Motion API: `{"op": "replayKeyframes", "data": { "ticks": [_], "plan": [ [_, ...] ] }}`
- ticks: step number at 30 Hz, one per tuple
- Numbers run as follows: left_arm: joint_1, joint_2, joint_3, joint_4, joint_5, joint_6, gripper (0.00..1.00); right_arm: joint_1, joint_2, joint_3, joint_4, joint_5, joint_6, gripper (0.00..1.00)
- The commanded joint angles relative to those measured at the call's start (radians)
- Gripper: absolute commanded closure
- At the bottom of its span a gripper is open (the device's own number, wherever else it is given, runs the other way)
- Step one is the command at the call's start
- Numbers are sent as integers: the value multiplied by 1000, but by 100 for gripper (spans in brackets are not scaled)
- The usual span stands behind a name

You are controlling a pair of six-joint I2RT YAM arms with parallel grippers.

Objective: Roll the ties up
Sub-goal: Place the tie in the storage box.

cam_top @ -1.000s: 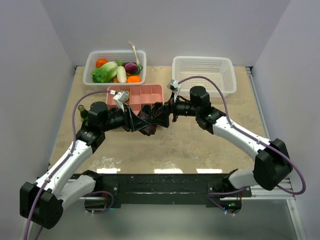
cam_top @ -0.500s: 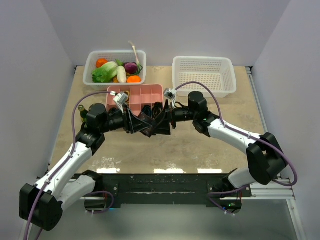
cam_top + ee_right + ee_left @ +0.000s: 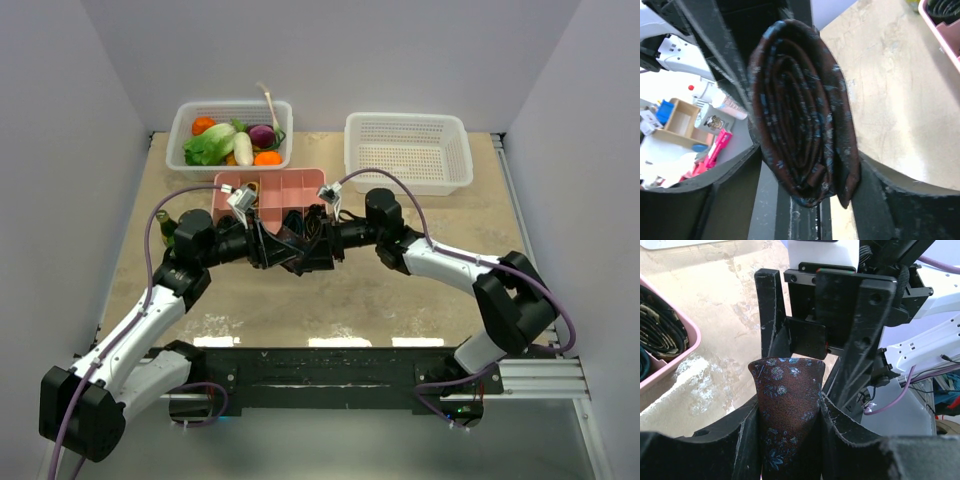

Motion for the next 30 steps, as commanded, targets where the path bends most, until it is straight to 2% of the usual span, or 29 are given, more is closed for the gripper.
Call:
{"op": "replayKeyframes", "data": {
  "ticks": [1, 3, 5, 8, 12, 14, 17, 20, 23, 24, 30],
  "plan": [
    [1, -23, 0, 30, -5, 4, 88, 9, 5, -3, 78, -12, 56, 37],
    [-3, -24, 0, 24, -13, 10, 88, 13, 11, -9, 104, -7, 84, 46],
    [-6, -24, -1, 16, -22, 15, 88, 13, 21, -13, 135, -1, 101, 49],
    [-12, -24, -3, 13, -28, 20, 88, 12, 30, -20, 164, 9, 130, 60],
    [-21, -27, -3, 2, -42, 32, 89, 12, 41, -24, 184, 19, 156, 66],
    [-26, -29, -3, -7, -48, 38, 89, 12, 42, -27, 195, 29, 164, 79],
    [-29, -26, -2, -21, -65, 47, 88, 12, 53, -29, 215, 32, 184, 89],
    [-30, -29, 11, -53, -92, 64, 83, 13, 59, -24, 209, 40, 181, 94],
    [-30, -47, 23, -85, -144, 76, 68, 13, 58, -15, 158, 52, 142, 98],
    [-30, -60, 25, -91, -166, 76, 58, 13, 54, -10, 135, 60, 127, 100],
    [-30, -87, 51, -154, -279, 84, 22, 13, 39, 31, -44, 123, 20, 100]
  ]
}}
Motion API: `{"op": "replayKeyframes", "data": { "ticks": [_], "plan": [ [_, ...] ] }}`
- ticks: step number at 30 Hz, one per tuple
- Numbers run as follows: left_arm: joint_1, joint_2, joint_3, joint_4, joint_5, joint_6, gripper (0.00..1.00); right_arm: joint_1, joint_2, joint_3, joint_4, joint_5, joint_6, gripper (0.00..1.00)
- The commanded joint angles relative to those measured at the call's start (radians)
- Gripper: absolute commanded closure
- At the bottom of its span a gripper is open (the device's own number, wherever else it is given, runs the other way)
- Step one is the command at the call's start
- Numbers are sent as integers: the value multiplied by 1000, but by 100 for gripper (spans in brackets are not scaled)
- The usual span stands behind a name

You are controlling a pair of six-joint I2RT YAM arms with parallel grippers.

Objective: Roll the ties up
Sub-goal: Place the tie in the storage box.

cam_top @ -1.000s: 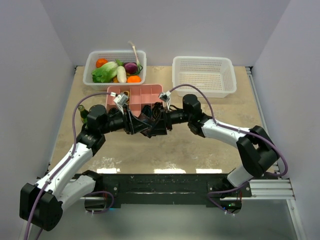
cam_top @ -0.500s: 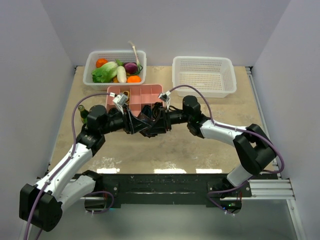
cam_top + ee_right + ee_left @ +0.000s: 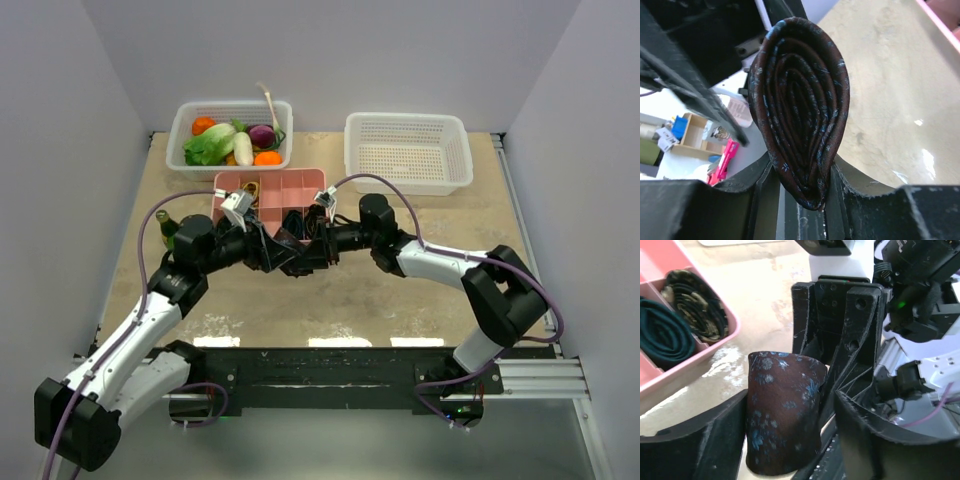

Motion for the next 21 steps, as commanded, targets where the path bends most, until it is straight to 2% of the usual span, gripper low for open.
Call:
{"op": "replayKeyframes", "data": {
  "ticks": [1, 2, 3, 13, 16, 21],
  "plan": [
    [-2, -30, 63, -27, -118, 25, 18, -4, -26, 57, -138, 74, -91, 100],
    [-2, -33, 69, -38, -133, 28, 14, -4, -29, 62, -154, 89, -109, 100],
    [-2, -30, 78, -50, -153, 29, 0, -4, -29, 66, -166, 96, -117, 100],
    [-2, -58, 199, -178, -474, 35, 0, -2, -20, 155, -347, 200, -221, 100],
    [-2, -78, 213, -193, -532, 38, 0, -4, 1, 198, -395, 244, -249, 100],
    [-2, -76, 222, -222, -551, 58, 0, -2, 64, 301, -430, 292, -275, 100]
  ]
}}
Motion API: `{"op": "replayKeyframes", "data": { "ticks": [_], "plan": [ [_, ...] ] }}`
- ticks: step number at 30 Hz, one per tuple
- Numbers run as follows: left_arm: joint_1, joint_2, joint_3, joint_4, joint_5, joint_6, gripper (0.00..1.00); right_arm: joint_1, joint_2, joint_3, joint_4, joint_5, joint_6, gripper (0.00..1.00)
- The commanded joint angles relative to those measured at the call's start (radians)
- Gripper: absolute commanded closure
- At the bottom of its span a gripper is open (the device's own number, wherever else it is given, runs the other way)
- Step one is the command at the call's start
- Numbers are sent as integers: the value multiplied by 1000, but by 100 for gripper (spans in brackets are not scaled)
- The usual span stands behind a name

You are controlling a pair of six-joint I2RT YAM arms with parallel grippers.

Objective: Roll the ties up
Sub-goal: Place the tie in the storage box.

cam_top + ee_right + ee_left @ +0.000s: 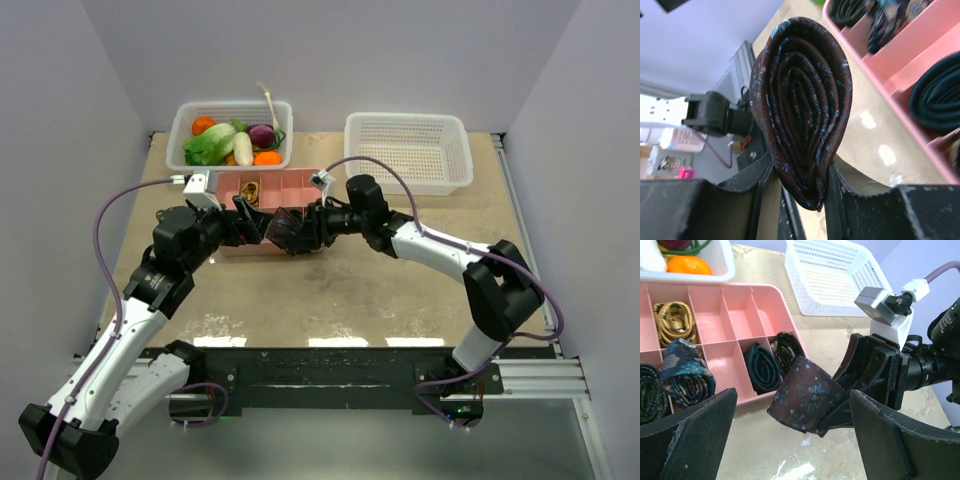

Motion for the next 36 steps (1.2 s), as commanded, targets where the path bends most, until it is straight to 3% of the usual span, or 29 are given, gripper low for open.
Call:
{"op": "replayKeyframes", "data": {
  "ticks": [1, 14, 21, 28, 36],
  "plan": [
    [-2, 1, 44, -34, -68, 37, 0, 1, 64, 109, -42, 69, -55, 100],
    [-2, -20, -68, -14, -81, 48, 0, -1, 325, 445, -99, 255, -16, 100],
    [-2, -11, -80, -19, -74, 32, 0, -2, 440, 640, -258, 515, -3, 100],
    [-2, -3, -85, -27, -114, 16, 0, -5, 447, 686, -345, 753, 17, 100],
    [-2, 14, -78, -51, -132, 8, 0, -5, 477, 718, -369, 821, 43, 100]
  ]
}}
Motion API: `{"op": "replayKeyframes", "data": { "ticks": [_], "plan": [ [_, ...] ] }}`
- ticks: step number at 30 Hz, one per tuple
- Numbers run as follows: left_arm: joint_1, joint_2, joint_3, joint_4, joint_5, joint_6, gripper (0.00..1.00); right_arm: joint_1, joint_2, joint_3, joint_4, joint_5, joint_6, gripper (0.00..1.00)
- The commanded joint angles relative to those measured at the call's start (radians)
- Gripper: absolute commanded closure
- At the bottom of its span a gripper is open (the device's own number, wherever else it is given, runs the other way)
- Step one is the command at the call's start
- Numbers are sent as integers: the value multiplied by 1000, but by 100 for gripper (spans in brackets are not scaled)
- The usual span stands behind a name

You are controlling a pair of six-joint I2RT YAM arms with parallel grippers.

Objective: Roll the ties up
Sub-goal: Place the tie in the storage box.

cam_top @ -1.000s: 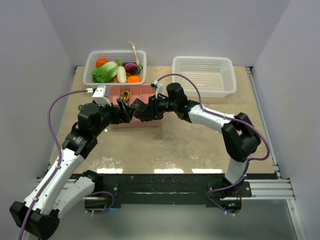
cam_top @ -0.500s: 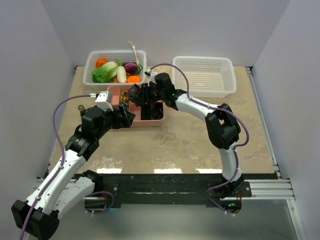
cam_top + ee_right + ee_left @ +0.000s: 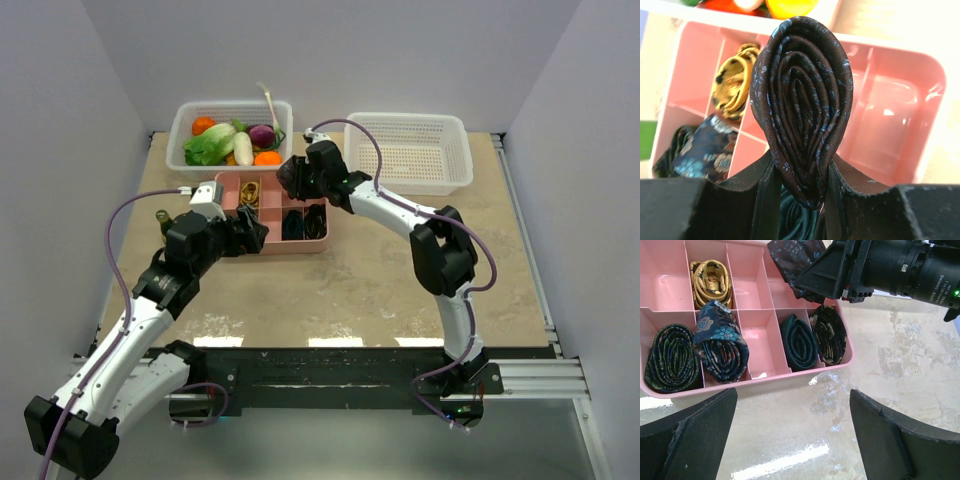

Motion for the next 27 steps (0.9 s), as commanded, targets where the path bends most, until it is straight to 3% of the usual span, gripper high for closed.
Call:
{"op": "replayKeyframes", "data": {
  "ticks": [1, 11, 27],
  "plan": [
    [-2, 3, 1, 3, -26, -13, 0, -5, 12, 58, -4, 79, 33, 100],
    [-2, 16, -2, 9, -4, -12, 0, -6, 69, 83, 12, 62, 50, 100],
    [-4, 31, -4, 16, 16, -10, 0, -10, 95, 69, 21, 190, 102, 100]
  ]
}}
